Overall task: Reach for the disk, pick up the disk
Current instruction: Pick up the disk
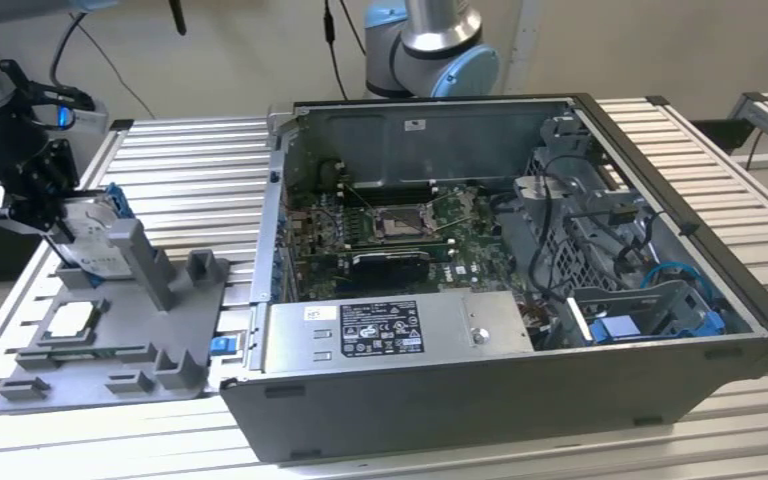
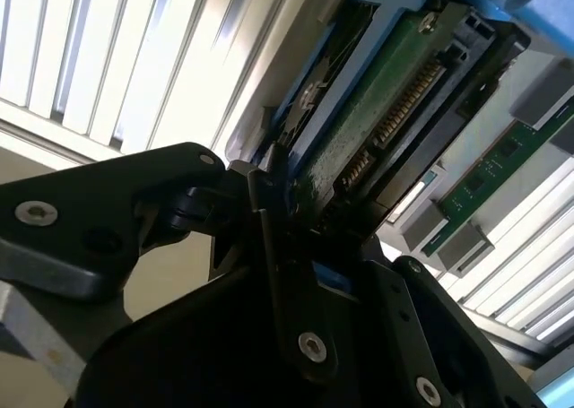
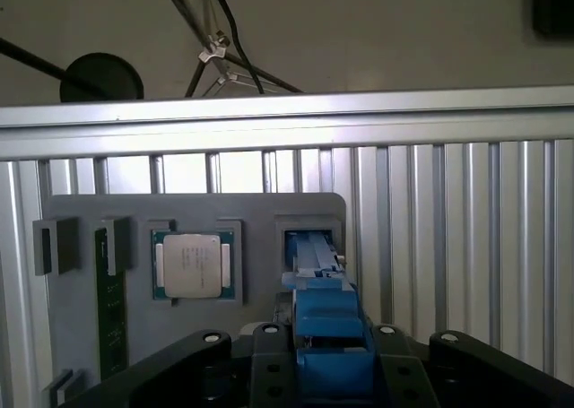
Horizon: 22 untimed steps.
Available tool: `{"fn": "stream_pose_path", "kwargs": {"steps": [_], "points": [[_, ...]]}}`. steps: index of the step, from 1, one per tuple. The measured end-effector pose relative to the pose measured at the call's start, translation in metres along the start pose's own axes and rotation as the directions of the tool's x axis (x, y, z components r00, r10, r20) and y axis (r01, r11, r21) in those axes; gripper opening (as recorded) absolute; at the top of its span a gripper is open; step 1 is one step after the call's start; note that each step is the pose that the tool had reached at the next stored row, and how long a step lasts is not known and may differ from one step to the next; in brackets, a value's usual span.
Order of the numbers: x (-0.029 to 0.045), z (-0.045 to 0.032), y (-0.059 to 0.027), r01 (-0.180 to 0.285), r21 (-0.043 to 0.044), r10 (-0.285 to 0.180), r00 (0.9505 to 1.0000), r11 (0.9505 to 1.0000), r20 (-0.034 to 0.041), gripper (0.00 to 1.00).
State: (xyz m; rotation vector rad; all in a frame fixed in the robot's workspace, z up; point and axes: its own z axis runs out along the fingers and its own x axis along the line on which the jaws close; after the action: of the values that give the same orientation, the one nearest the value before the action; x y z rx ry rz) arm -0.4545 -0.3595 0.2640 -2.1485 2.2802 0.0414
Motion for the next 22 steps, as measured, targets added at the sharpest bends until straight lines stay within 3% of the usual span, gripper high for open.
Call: {"fn": "stream_pose_path", "kwargs": {"steps": [22], "points": [[0.0,0.0,0.0,0.0,-0.0003,0.0,1.0,1.0,0.0058,0.0]]}}
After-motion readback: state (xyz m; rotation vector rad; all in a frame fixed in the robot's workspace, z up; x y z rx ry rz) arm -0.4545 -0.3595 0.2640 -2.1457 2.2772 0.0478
